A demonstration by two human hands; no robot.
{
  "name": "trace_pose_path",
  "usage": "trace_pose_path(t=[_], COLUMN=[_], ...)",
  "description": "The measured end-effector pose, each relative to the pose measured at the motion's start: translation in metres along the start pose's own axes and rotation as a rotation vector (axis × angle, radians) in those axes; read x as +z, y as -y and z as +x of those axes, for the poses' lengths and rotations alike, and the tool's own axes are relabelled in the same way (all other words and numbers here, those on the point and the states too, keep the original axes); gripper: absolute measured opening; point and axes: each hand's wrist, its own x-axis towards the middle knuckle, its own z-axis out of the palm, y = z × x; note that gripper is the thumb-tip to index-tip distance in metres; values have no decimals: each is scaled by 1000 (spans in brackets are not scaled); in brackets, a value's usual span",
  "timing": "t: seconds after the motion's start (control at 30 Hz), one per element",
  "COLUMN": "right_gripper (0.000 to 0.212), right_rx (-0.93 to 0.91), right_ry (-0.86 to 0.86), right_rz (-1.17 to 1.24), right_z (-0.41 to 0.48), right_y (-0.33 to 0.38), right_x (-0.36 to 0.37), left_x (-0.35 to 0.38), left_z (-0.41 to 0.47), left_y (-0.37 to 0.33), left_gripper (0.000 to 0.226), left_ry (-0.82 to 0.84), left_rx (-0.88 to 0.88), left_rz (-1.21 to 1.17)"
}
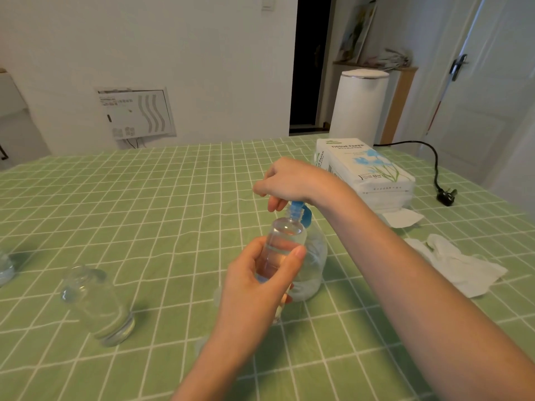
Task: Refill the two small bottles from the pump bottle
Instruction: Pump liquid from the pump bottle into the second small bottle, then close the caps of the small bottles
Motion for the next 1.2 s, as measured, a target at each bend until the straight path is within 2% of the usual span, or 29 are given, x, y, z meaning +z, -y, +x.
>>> trace_pose_path(t=[0.27,0.47,0.63,0.87,1.2], right_gripper=[35,28,25,25,18], right_rx=[23,-11,5,10,34], right_ry=[-1,-59,-49,-82,-19], right_rz=[32,251,450,581,650], right_z=[1,-4,-6,-13,-16], right_y=[-2,-1,0,-2,-6], right_x=[6,0,0,-2,-11], left_x=[-2,-5,-5,-4,-10], left_z=[1,3,3,6,8], left_y=[4,7,8,17,15], left_gripper=[38,28,32,39,43], left_ry=[-2,-17,-61,-82,-63], left_rx=[7,65,100,149,114], left_rz=[6,80,143,182,170])
